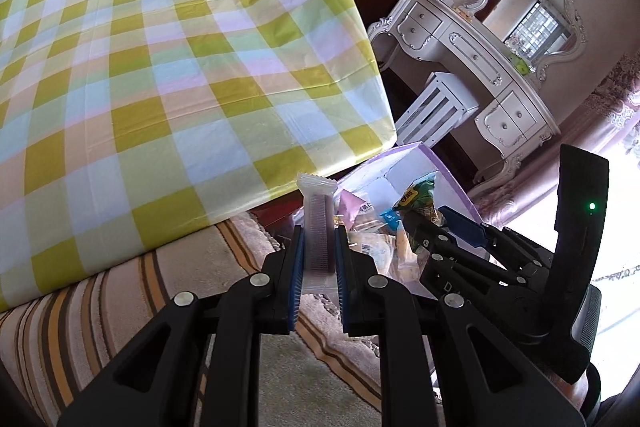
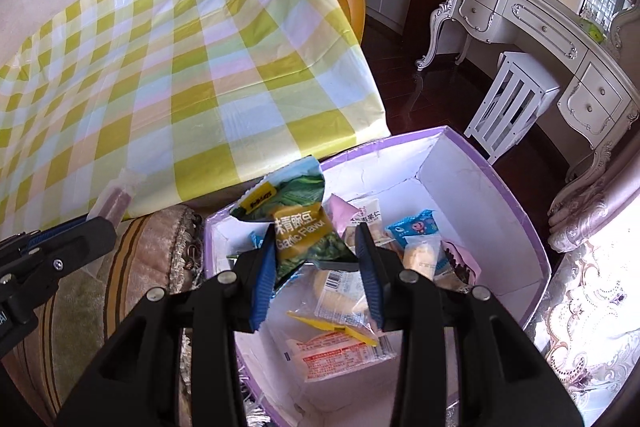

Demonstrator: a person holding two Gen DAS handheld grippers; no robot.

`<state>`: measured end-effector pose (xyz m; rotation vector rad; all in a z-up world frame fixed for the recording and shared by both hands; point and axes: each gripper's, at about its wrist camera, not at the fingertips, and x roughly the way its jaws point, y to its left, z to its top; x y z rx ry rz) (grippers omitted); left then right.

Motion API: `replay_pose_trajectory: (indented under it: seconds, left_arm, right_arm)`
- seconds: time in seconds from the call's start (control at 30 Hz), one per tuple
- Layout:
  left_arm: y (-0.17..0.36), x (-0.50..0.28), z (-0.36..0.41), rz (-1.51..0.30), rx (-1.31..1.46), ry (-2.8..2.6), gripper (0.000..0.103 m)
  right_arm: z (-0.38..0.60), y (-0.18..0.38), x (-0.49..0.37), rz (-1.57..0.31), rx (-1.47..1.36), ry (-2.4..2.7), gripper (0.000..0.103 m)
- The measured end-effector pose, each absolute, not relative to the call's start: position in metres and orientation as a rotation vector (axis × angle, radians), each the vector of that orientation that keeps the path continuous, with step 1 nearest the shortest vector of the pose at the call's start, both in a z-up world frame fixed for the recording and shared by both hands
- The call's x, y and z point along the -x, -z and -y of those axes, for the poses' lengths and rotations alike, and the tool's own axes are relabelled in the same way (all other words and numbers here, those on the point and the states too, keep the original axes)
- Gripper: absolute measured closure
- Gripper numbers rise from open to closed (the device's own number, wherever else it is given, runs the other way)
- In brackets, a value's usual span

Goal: Organize snacks
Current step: 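Lift both held packets and carry them over the box, then open both tools to drop the packets into the box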

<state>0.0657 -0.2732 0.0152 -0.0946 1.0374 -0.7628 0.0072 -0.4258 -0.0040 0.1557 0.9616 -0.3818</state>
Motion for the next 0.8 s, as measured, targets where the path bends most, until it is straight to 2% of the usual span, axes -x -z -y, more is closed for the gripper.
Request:
replay_pose_trajectory:
  seconds: [0.8]
  left_arm:
    - [-0.023, -0.042, 0.293, -0.996, 0.034, 0.885, 0.090]
  right_arm:
    - [0.453, -0.002, 0.029, -0.971, -0.124, 0.545, 0.065]
